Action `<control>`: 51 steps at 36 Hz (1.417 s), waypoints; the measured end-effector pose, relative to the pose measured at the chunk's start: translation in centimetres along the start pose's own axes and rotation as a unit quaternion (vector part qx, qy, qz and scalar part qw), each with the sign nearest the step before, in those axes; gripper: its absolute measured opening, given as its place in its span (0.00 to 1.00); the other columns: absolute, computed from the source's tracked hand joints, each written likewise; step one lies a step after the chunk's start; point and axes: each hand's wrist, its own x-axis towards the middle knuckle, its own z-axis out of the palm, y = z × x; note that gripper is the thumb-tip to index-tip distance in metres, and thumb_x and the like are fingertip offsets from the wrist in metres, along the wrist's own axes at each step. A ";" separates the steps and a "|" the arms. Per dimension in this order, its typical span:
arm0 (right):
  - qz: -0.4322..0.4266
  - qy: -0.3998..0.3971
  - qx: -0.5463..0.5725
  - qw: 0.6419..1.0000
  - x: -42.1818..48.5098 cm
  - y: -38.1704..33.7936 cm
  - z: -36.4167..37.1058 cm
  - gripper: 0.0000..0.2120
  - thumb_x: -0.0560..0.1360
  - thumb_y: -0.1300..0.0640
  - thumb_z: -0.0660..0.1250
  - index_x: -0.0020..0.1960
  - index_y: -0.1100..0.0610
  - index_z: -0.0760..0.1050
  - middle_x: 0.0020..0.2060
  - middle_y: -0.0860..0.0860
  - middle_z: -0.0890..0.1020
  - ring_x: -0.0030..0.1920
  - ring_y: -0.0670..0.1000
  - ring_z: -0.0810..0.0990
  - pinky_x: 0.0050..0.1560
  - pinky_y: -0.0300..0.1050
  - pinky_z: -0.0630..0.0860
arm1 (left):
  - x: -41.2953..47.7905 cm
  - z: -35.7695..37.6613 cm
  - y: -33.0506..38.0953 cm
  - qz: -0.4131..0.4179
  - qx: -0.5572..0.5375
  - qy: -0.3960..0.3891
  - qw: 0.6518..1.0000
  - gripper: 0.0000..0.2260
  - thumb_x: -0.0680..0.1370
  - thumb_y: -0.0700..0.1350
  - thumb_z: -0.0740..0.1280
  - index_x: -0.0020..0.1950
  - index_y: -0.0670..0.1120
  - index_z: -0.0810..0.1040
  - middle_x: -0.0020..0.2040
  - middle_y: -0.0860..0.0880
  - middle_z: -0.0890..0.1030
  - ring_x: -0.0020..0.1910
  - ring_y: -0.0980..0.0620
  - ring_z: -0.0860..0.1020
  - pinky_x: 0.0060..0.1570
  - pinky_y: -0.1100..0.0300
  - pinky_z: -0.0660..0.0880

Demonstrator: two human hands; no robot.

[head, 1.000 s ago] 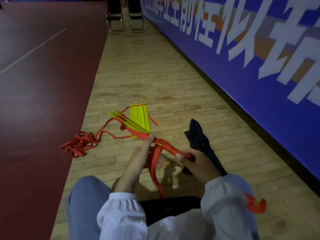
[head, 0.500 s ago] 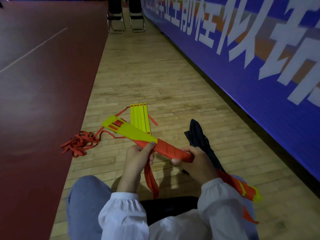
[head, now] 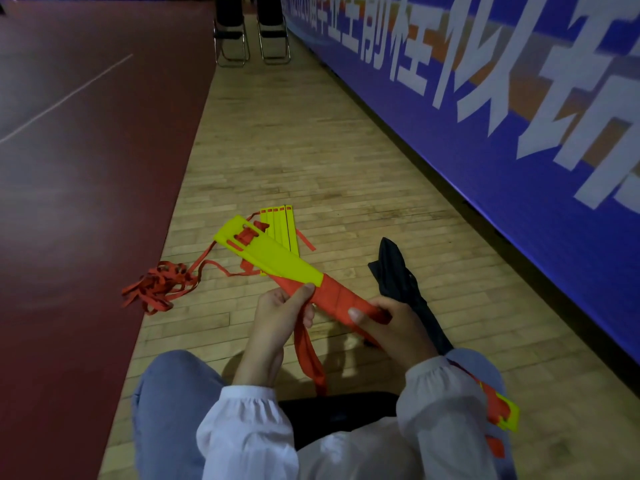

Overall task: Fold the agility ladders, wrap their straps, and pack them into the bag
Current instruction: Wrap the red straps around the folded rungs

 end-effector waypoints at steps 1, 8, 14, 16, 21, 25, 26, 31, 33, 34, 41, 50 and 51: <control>-0.001 0.007 0.001 1.000 0.0 0.0 0.0 0.21 0.59 0.30 0.64 0.41 0.45 0.77 0.39 0.45 0.82 0.42 0.46 0.81 0.47 0.48 0.78 | 0.0 0.0 0.1 -0.009 -0.003 -0.001 1.000 0.18 0.79 0.41 0.65 0.28 0.40 0.73 0.21 0.48 0.74 0.20 0.57 0.70 0.24 0.68 0.65; -0.024 0.072 -0.028 0.997 0.4 0.8 0.0 0.11 0.64 0.41 0.73 0.38 0.46 0.76 0.42 0.46 0.79 0.43 0.47 0.78 0.46 0.49 0.77 | 0.0 -0.7 0.5 -0.135 -0.004 -0.023 0.991 0.17 0.76 0.51 0.69 0.40 0.37 0.81 0.25 0.45 0.77 0.20 0.54 0.73 0.21 0.67 0.68; -0.042 0.117 -0.050 0.991 0.5 1.2 -0.1 0.10 0.65 0.49 0.78 0.36 0.47 0.77 0.39 0.45 0.77 0.42 0.47 0.77 0.46 0.46 0.74 | 0.1 -0.9 0.6 -0.144 0.027 -0.018 0.989 0.22 0.75 0.56 0.68 0.43 0.36 0.83 0.24 0.47 0.75 0.20 0.54 0.71 0.22 0.67 0.68; -0.041 0.123 -0.051 0.990 0.5 1.2 -0.1 0.11 0.64 0.49 0.79 0.35 0.47 0.76 0.38 0.44 0.77 0.42 0.46 0.77 0.45 0.46 0.74 | 0.1 -0.8 0.4 -0.136 0.042 -0.007 0.990 0.25 0.73 0.58 0.69 0.46 0.34 0.83 0.24 0.47 0.74 0.21 0.54 0.70 0.23 0.67 0.68; -0.055 0.125 -0.063 0.989 0.6 1.1 0.3 0.13 0.62 0.50 0.80 0.33 0.45 0.75 0.36 0.44 0.76 0.39 0.44 0.76 0.41 0.42 0.73 | 0.0 0.0 0.5 -0.110 0.073 0.034 0.991 0.24 0.71 0.62 0.70 0.33 0.40 0.75 0.21 0.49 0.68 0.18 0.55 0.65 0.23 0.65 0.63; -0.056 0.109 -0.056 0.991 0.7 1.2 0.8 0.14 0.61 0.51 0.81 0.33 0.48 0.75 0.37 0.45 0.77 0.40 0.47 0.77 0.42 0.43 0.74 | 0.1 0.1 0.5 -0.105 0.093 0.071 0.988 0.24 0.70 0.63 0.71 0.33 0.41 0.75 0.19 0.53 0.64 0.17 0.56 0.63 0.26 0.62 0.62; -0.054 0.103 -0.051 0.992 0.8 1.3 1.0 0.14 0.61 0.52 0.81 0.32 0.48 0.75 0.37 0.46 0.77 0.40 0.47 0.77 0.41 0.42 0.73 | 0.1 0.1 0.5 -0.099 0.098 0.080 0.987 0.24 0.70 0.63 0.71 0.32 0.42 0.75 0.20 0.52 0.65 0.18 0.55 0.64 0.27 0.62 0.63; -0.043 0.079 -0.027 0.996 0.5 0.9 1.3 0.16 0.63 0.54 0.81 0.32 0.49 0.72 0.38 0.46 0.75 0.39 0.45 0.75 0.37 0.36 0.67 | -0.1 0.5 0.6 -0.082 0.098 0.112 0.985 0.21 0.70 0.59 0.72 0.31 0.42 0.76 0.27 0.47 0.69 0.29 0.49 0.68 0.34 0.57 0.64; -0.042 0.060 -0.039 0.997 0.4 0.7 0.9 0.15 0.64 0.53 0.80 0.34 0.50 0.72 0.39 0.46 0.75 0.40 0.46 0.75 0.39 0.37 0.69 | -0.1 0.4 0.6 -0.085 0.091 0.117 0.985 0.21 0.70 0.58 0.72 0.28 0.44 0.72 0.26 0.47 0.68 0.28 0.49 0.68 0.34 0.57 0.64; -0.039 0.041 -0.047 0.997 0.4 0.5 0.7 0.14 0.66 0.51 0.79 0.36 0.51 0.73 0.40 0.47 0.75 0.42 0.47 0.76 0.40 0.39 0.70 | -0.1 0.4 0.6 -0.086 0.087 0.117 0.986 0.21 0.70 0.57 0.72 0.27 0.45 0.70 0.26 0.48 0.68 0.28 0.49 0.67 0.34 0.57 0.64; 0.043 -0.117 -0.036 0.992 -0.4 0.1 -0.1 0.38 0.69 0.25 0.53 0.55 0.56 0.79 0.42 0.51 0.84 0.46 0.52 0.82 0.52 0.47 0.75 | -0.4 0.4 0.4 -0.089 0.061 0.084 0.991 0.20 0.70 0.55 0.73 0.28 0.47 0.67 0.22 0.51 0.64 0.24 0.51 0.62 0.29 0.59 0.58; 0.032 -0.065 -0.019 0.997 -0.5 0.1 0.1 0.42 0.60 0.22 0.53 0.46 0.57 0.82 0.38 0.53 0.85 0.43 0.55 0.83 0.52 0.54 0.77 | -0.9 -0.2 1.4 -0.103 0.079 0.008 0.991 0.21 0.74 0.58 0.69 0.37 0.39 0.81 0.26 0.45 0.75 0.21 0.54 0.69 0.22 0.68 0.64; 0.028 -0.060 -0.015 0.998 -0.5 0.1 0.1 0.41 0.60 0.22 0.53 0.46 0.56 0.82 0.38 0.55 0.84 0.43 0.56 0.83 0.52 0.55 0.77 | -0.9 -0.3 1.5 -0.104 0.075 0.004 0.992 0.22 0.74 0.59 0.69 0.41 0.38 0.83 0.27 0.45 0.77 0.22 0.54 0.70 0.23 0.67 0.65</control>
